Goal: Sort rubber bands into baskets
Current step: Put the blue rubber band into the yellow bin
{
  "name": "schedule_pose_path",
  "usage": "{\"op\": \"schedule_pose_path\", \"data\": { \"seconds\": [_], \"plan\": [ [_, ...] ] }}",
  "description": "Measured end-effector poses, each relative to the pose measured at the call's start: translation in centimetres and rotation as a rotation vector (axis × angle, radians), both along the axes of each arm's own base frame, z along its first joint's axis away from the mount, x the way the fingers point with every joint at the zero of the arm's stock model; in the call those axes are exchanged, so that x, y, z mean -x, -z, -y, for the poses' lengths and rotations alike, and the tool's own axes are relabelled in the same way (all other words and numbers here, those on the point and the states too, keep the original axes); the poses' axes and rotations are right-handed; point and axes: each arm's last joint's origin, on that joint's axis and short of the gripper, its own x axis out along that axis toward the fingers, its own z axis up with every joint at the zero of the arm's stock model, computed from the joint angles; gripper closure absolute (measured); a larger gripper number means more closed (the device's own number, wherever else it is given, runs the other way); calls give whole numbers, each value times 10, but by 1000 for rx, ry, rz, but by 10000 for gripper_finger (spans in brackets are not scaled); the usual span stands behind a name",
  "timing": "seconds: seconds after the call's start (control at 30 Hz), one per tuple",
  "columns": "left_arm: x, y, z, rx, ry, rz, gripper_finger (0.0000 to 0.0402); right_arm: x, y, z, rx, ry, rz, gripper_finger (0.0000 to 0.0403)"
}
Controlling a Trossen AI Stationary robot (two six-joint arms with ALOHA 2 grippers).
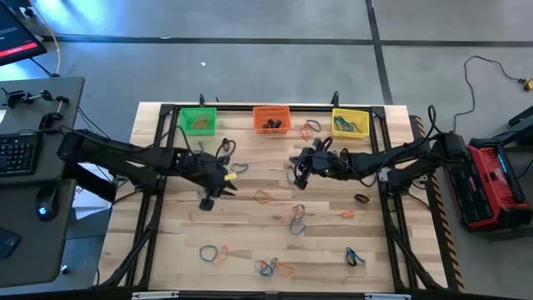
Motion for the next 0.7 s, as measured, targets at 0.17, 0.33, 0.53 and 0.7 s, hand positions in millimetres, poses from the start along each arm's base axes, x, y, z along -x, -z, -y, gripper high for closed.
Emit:
{"op": "schedule_pose_path", "data": {
  "seconds": [0.17,0.33,0.53,0.7],
  "plan": [
    [-7,12,12,27,14,-54,333,0,0,-7,13,-51,-13,403],
    [-12,22,26,62,27,-98,333,-2,-2,-18,-31,-144,-6,403],
    [-23,28,48,111,77,-46,343,-9,-25,-55,-64,-271,-18,402],
    [-28,30,65,129,144,6,369,-15,-49,-96,-149,-345,-14,402]
  ]
}}
